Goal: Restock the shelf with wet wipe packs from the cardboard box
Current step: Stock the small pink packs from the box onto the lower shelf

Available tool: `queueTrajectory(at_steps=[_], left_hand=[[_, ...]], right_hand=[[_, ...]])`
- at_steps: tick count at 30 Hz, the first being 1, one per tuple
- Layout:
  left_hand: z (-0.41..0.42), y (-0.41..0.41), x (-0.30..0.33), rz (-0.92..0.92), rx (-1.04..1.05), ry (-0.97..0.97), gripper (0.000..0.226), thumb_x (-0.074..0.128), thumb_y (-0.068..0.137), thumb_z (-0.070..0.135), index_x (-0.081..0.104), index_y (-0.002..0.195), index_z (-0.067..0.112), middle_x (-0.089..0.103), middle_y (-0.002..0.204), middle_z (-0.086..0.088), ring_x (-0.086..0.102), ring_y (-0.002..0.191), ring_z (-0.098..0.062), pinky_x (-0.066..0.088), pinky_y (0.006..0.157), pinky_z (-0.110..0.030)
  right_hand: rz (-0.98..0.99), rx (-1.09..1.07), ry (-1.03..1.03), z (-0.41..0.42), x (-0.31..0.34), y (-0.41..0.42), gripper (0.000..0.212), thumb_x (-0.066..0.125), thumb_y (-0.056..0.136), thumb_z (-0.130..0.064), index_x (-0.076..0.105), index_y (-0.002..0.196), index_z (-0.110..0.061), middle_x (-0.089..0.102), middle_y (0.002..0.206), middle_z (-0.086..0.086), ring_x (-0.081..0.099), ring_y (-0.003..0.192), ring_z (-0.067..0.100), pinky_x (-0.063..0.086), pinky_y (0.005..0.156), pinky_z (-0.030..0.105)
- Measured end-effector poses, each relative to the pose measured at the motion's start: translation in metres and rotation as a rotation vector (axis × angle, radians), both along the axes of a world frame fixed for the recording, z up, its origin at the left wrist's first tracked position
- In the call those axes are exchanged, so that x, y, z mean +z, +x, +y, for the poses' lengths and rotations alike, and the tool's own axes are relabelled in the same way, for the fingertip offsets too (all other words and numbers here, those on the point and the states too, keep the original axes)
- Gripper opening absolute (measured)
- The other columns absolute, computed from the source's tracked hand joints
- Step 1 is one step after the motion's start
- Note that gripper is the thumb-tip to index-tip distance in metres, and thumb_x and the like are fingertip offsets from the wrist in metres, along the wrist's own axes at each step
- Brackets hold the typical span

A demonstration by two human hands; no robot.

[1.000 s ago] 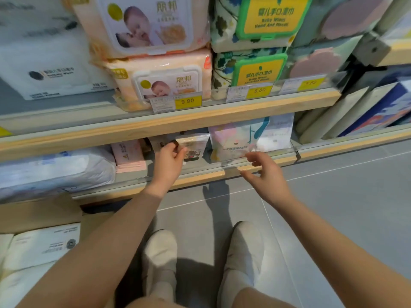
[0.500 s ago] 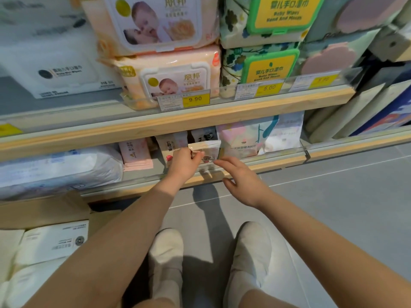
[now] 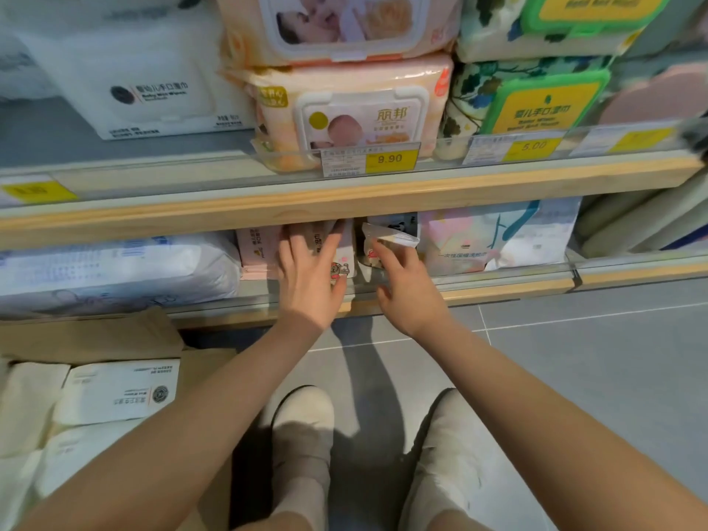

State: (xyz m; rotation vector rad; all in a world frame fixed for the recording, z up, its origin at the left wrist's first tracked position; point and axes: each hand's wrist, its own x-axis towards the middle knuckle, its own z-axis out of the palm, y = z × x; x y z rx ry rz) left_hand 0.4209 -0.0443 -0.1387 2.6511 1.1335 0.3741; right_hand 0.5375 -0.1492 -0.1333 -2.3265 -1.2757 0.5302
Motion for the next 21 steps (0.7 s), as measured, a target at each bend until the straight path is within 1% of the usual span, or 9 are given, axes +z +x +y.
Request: queueTrajectory(at_steps=[2, 3, 5, 7, 10, 13, 15, 17, 21], left_hand=[[-0.006, 0.002, -0.004, 0.024, -0.121, 0.098, 0.067, 0.067, 0.078, 0.018, 0.039, 0.138, 0.024, 0.037, 0.124, -0.019, 0.032, 0.116, -0.038, 0.033, 0.100, -0.062], [-0.008, 0.004, -0.005, 0.019, -0.207, 0.156, 0.068, 0.068, 0.076, 0.015, 0.040, 0.138, 0.024, 0.037, 0.130, -0.017, 0.030, 0.120, -0.036, 0.031, 0.101, -0.063], [-0.010, 0.012, -0.004, -0.003, -0.378, 0.241, 0.062, 0.069, 0.073, 0.009, 0.050, 0.131, 0.020, 0.041, 0.138, -0.015, 0.031, 0.124, -0.033, 0.034, 0.100, -0.061], [-0.008, 0.023, -0.002, 0.046, -0.488, 0.265, 0.054, 0.069, 0.074, 0.011, 0.054, 0.126, 0.019, 0.043, 0.141, -0.011, 0.035, 0.126, -0.031, 0.036, 0.100, -0.058], [-0.006, 0.030, -0.002, 0.126, -0.495, 0.267, 0.052, 0.065, 0.080, 0.016, 0.051, 0.129, 0.018, 0.046, 0.139, -0.008, 0.044, 0.123, -0.029, 0.037, 0.099, -0.054], [-0.002, 0.026, -0.003, 0.119, -0.423, 0.270, 0.054, 0.066, 0.080, 0.020, 0.050, 0.132, 0.014, 0.054, 0.129, -0.008, 0.051, 0.116, -0.030, 0.040, 0.096, -0.049], [0.001, 0.025, -0.004, 0.111, -0.420, 0.269, 0.059, 0.067, 0.079, 0.021, 0.048, 0.134, 0.013, 0.056, 0.126, -0.008, 0.052, 0.113, -0.031, 0.042, 0.093, -0.046], [0.001, 0.030, -0.004, 0.130, -0.475, 0.242, 0.062, 0.066, 0.080, 0.018, 0.045, 0.137, 0.012, 0.054, 0.129, -0.009, 0.051, 0.112, -0.032, 0.043, 0.095, -0.044], [0.000, 0.044, -0.002, 0.180, -0.508, 0.084, 0.060, 0.057, 0.088, 0.008, 0.034, 0.144, 0.010, 0.046, 0.134, -0.015, 0.046, 0.117, -0.034, 0.040, 0.098, -0.043]], right_hand=[[0.041, -0.013, 0.032, -0.004, 0.002, -0.001, 0.065, 0.053, 0.086, -0.008, 0.029, 0.145, -0.021, 0.035, 0.136, 0.014, 0.041, 0.124, 0.031, 0.044, 0.099, 0.045], [0.051, -0.016, 0.043, -0.007, 0.003, 0.000, 0.063, 0.053, 0.086, -0.007, 0.030, 0.144, -0.018, 0.035, 0.136, 0.014, 0.043, 0.123, 0.032, 0.043, 0.100, 0.043], [0.054, -0.028, 0.062, -0.017, 0.005, 0.002, 0.062, 0.052, 0.086, -0.005, 0.031, 0.144, -0.014, 0.035, 0.137, 0.013, 0.044, 0.124, 0.030, 0.041, 0.101, 0.037], [0.036, -0.047, 0.069, -0.028, 0.008, 0.006, 0.062, 0.051, 0.087, -0.004, 0.030, 0.144, -0.014, 0.037, 0.137, 0.010, 0.044, 0.123, 0.027, 0.039, 0.098, 0.032], [0.024, -0.024, 0.061, -0.042, 0.011, 0.013, 0.063, 0.051, 0.088, -0.005, 0.027, 0.146, -0.015, 0.036, 0.141, 0.008, 0.041, 0.127, 0.025, 0.037, 0.101, 0.032], [0.027, -0.024, 0.030, -0.046, 0.012, 0.016, 0.063, 0.051, 0.090, -0.009, 0.024, 0.147, -0.012, 0.031, 0.148, 0.007, 0.035, 0.133, 0.026, 0.032, 0.109, 0.033], [0.040, -0.029, 0.030, -0.045, 0.010, 0.016, 0.063, 0.051, 0.090, -0.010, 0.024, 0.147, -0.010, 0.031, 0.148, 0.008, 0.035, 0.133, 0.027, 0.032, 0.110, 0.034], [0.047, -0.029, 0.031, -0.043, 0.008, 0.015, 0.064, 0.052, 0.090, -0.010, 0.024, 0.147, -0.009, 0.032, 0.147, 0.009, 0.037, 0.132, 0.028, 0.033, 0.109, 0.036], [0.061, -0.033, 0.011, -0.041, 0.002, 0.015, 0.064, 0.051, 0.090, -0.011, 0.022, 0.148, -0.010, 0.031, 0.148, 0.009, 0.035, 0.133, 0.027, 0.032, 0.110, 0.034]])
